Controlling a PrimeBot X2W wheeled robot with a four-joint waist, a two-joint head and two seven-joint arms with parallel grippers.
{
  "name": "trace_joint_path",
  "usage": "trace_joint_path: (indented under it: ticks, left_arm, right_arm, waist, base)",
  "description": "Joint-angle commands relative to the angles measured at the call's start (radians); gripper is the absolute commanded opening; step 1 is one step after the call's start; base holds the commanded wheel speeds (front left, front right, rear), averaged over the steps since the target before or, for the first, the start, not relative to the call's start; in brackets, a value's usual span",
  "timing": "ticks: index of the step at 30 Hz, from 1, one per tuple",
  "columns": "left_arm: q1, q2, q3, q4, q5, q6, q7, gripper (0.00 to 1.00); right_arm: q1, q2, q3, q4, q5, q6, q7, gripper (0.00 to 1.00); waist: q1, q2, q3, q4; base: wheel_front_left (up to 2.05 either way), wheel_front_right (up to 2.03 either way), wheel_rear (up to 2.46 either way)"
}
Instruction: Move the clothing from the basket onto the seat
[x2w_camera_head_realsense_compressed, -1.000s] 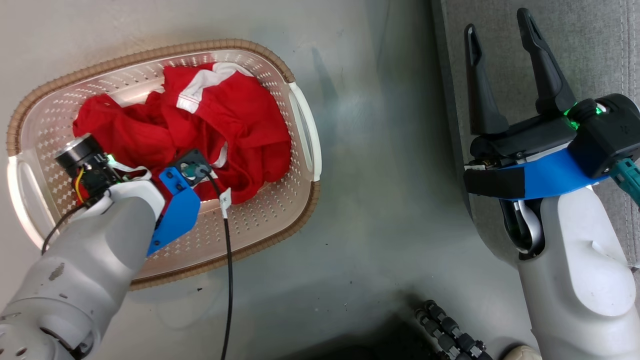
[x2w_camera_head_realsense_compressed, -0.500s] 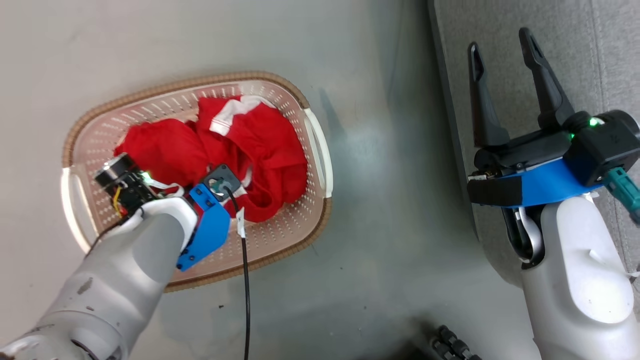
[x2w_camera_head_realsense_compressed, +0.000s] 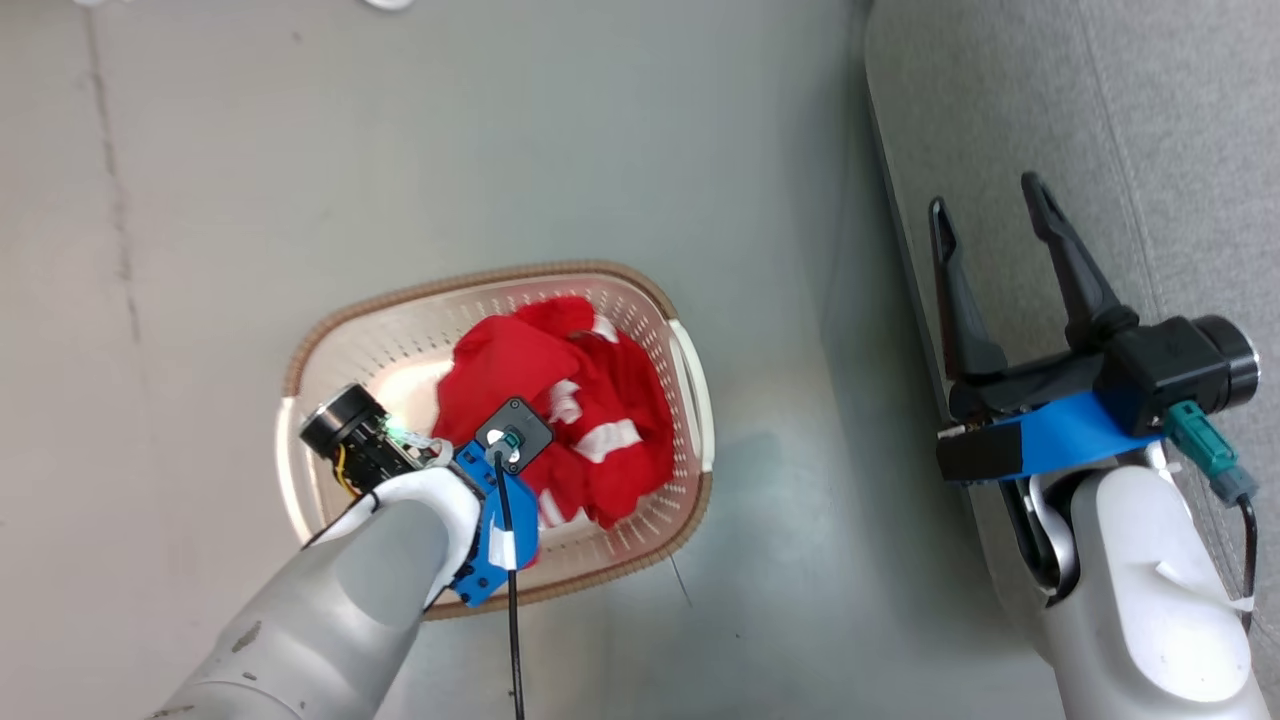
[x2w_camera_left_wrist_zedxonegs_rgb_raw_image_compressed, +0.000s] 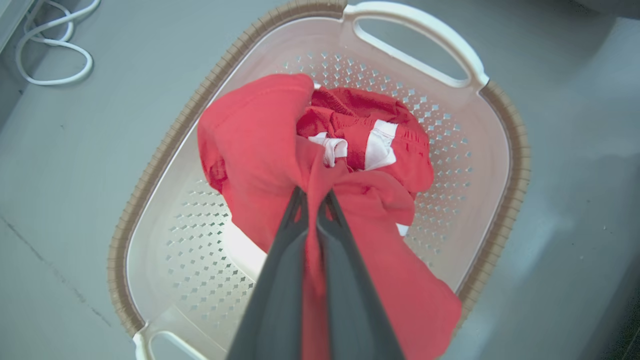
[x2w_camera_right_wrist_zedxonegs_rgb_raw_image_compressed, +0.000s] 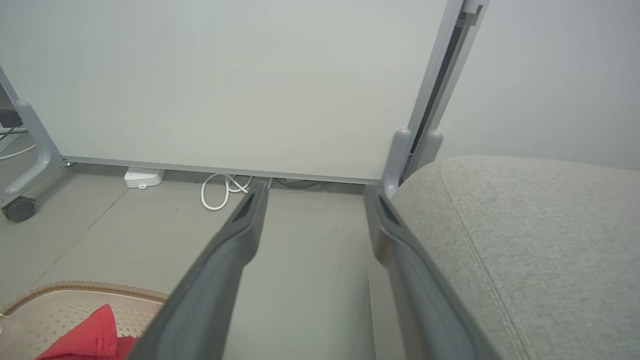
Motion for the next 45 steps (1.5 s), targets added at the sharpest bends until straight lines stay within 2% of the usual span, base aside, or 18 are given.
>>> trace_joint_path:
  ticks: [1,9,17,27,30,45]
  left_arm:
    - [0.013,-0.008,0.007,-0.006,-0.016,-0.001,-0.019,0.0]
    - [0.037,-0.041,0.041,-0.036,-0.104,-0.001,-0.119,0.0]
    - [0.022,-0.054,0.127,-0.136,-0.152,0.009,-0.147,0.0]
    - [0.061,-0.027,0.288,-0.375,-0.108,0.049,-0.147,0.0]
    - [0.073,-0.027,0.319,-0.417,-0.093,0.048,-0.147,0.0]
    - [0.127,-0.039,0.36,-0.514,-0.056,0.036,-0.147,0.0]
  right_arm:
    - [0.016,-0.006,-0.002,0.006,-0.002,0.0,-0.004,1.0]
    - [0.083,-0.019,-0.01,0.03,-0.008,0.0,-0.004,1.0]
    - [0.153,-0.023,-0.023,0.045,-0.008,0.0,-0.004,1.0]
    - [0.219,-0.018,-0.029,0.059,-0.006,0.0,-0.004,1.0]
    - [0.24,-0.015,-0.033,0.061,-0.006,0.0,-0.004,1.0]
    - [0.328,-0.013,-0.049,0.068,-0.01,0.0,-0.004,1.0]
  waist:
    - [0.0001,0.0,-0.067,0.04]
    - [0.0001,0.0,-0.203,0.085]
    - [0.0001,0.0,-0.318,0.119]
    - [0.0001,0.0,-0.44,0.137]
    - [0.0001,0.0,-0.471,0.141]
    - [0.0001,0.0,-0.573,0.164]
  base:
    - [0.0,0.0,0.0]
    - [0.0,0.0,0.0]
    - [0.0,0.0,0.0]
    - [0.0,0.0,0.0]
    - [0.0,0.0,0.0]
    - [0.0,0.0,0.0]
